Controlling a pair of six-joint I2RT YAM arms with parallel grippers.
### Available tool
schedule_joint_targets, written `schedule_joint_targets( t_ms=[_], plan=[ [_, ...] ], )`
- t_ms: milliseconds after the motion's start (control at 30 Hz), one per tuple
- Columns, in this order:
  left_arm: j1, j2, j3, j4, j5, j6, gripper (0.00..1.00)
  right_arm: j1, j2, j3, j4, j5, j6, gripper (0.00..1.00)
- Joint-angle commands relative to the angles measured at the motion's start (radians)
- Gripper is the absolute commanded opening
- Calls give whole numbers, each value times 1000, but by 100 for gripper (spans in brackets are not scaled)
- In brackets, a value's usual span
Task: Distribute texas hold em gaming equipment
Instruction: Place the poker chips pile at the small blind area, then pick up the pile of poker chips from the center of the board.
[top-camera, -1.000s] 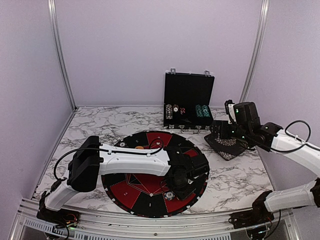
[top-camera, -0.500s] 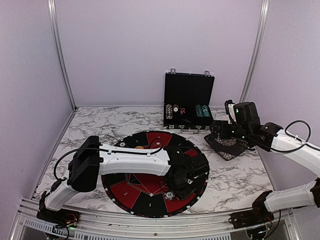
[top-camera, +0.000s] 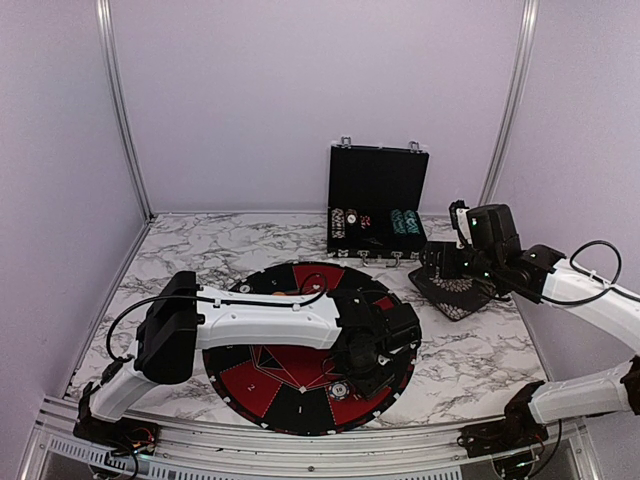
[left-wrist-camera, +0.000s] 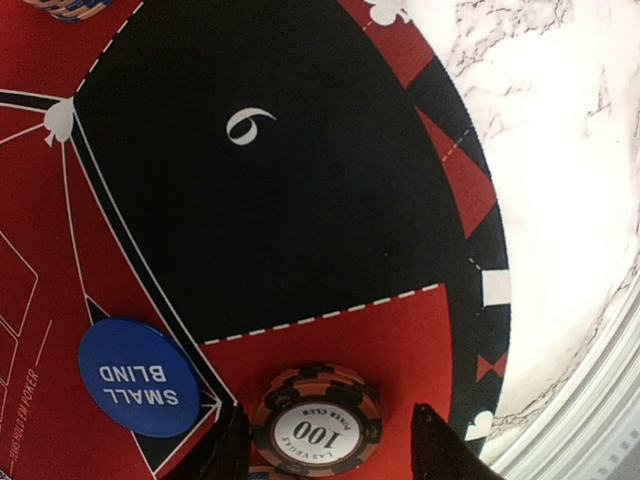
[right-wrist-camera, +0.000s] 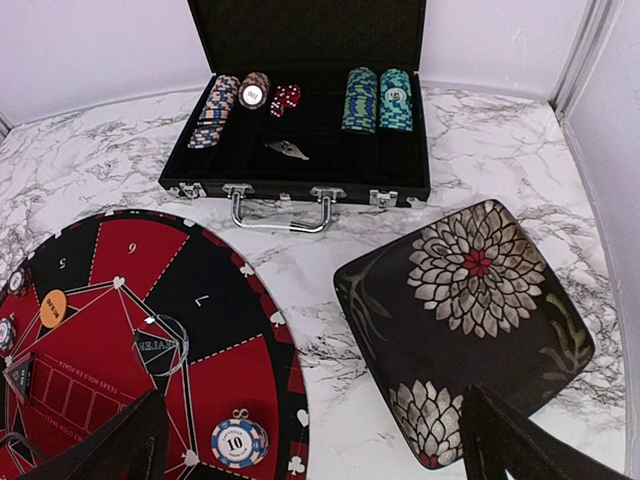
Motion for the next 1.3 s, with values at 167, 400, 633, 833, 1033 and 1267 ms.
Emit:
schedule_joint_targets(
  t_ms=[167,400,633,833,1033,1267],
  plan=[
    [18,-67,34,-26,-7,8,56,-8,4,64,-29,11,-8,98],
    [69,-166,-12,-24,-29,2,57,-7,51,102,-23,-2,-23,98],
    [187,-295,-148,-16,-62,-1,57,-8,151,180,-1,-39,-53,98],
    [338,-414,-280,-10,-71,12,57,-7,254,261,15,-81,-83,98],
    [511,-505,-381,-3,-71,41,57,-7,345,345,30,-122,-111,98],
    [696,-553,-479,26,-55,64,57,-7,439,406,35,-172,-137,98]
  ],
)
